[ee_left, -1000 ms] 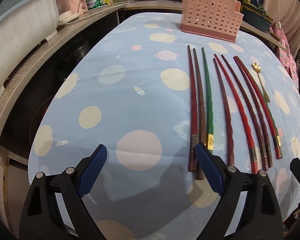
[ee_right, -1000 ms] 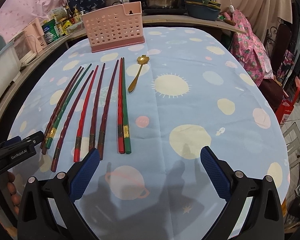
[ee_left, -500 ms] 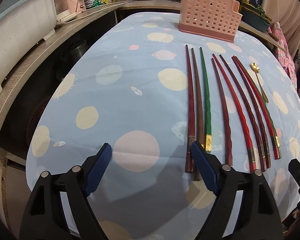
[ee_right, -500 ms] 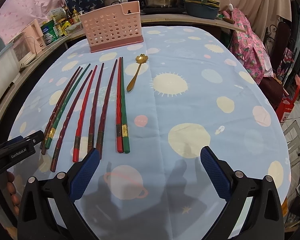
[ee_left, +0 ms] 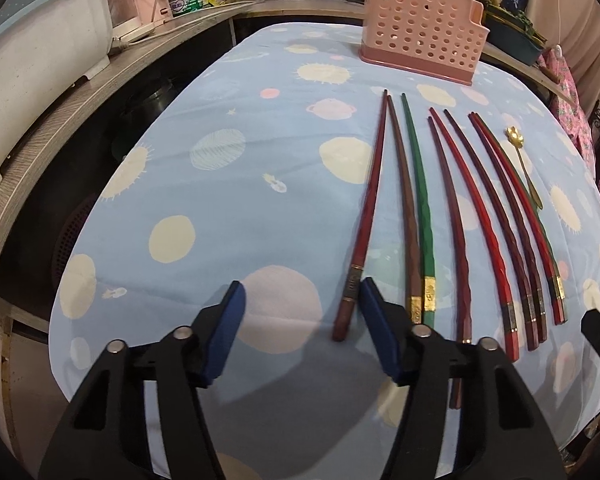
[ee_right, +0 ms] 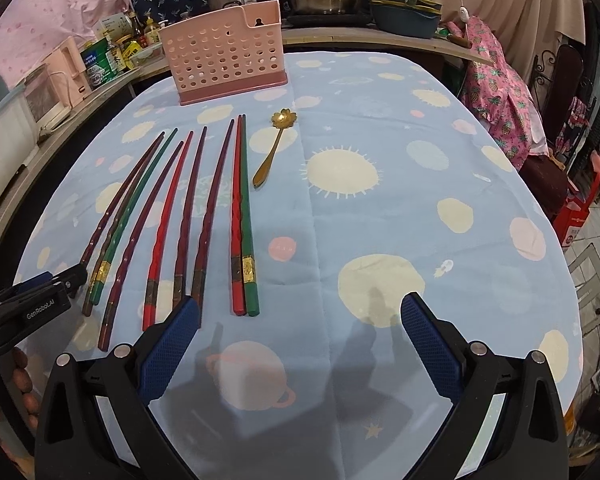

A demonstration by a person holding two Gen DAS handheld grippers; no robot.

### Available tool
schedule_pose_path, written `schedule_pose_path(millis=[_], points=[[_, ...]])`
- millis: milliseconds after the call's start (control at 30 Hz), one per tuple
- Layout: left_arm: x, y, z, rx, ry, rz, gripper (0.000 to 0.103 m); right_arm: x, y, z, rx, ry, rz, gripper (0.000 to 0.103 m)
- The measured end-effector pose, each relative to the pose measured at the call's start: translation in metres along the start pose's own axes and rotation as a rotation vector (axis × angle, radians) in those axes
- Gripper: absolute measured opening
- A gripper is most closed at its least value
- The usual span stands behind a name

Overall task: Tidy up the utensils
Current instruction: 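Grasp a dark brown chopstick with the left tool while the right tool grasps the gold spoon, then lift the chopstick with the left tool while the right tool lifts the spoon toward the pink basket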

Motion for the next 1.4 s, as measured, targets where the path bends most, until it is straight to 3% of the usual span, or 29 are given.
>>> schedule_pose_path(millis=[133,400,567,667,967,1100,1267,1400], points=[[0.004,-0.001,0.001,0.004,0.004,0.0,0.037,0.021,0.0,0.013,0.006,0.027,-0.002,0.093],[0.005,0.001,0.002,0.02,0.013,0.006,0.036,0.062,-0.006,0.068,0.045,0.009,0.072,0.065],[0.005,0.002,0.002,0.023,0.017,0.011,0.036,0.07,-0.017,0.093,0.06,-0.011,0.08,0.052],[0.005,0.002,0.002,0.023,0.018,0.013,0.036,0.067,-0.018,0.102,0.048,-0.027,0.067,0.038],[0.006,0.001,0.002,0.02,0.019,0.014,0.036,0.06,-0.015,0.099,0.026,0.001,0.019,0.025],[0.007,0.002,0.002,0.016,0.017,0.011,0.036,0.057,-0.009,0.094,0.045,-0.009,0.044,0.009],[0.007,0.007,0.001,-0.012,0.01,0.015,0.015,0.054,-0.004,0.081,0.062,-0.008,0.066,0.003],[0.008,0.007,-0.002,-0.038,-0.003,-0.003,0.012,0.059,0.002,0.064,0.068,0.013,0.077,0.002]])
Point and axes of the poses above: each gripper's, at about its wrist camera, not at the fingertips, and z roughly the way its jaws point, y to its right, x to its top, the point moved 10 cm from there along z, roughly the way its jaws point, and after that the axes turned 11 degrees about y, right-handed, at the moved point
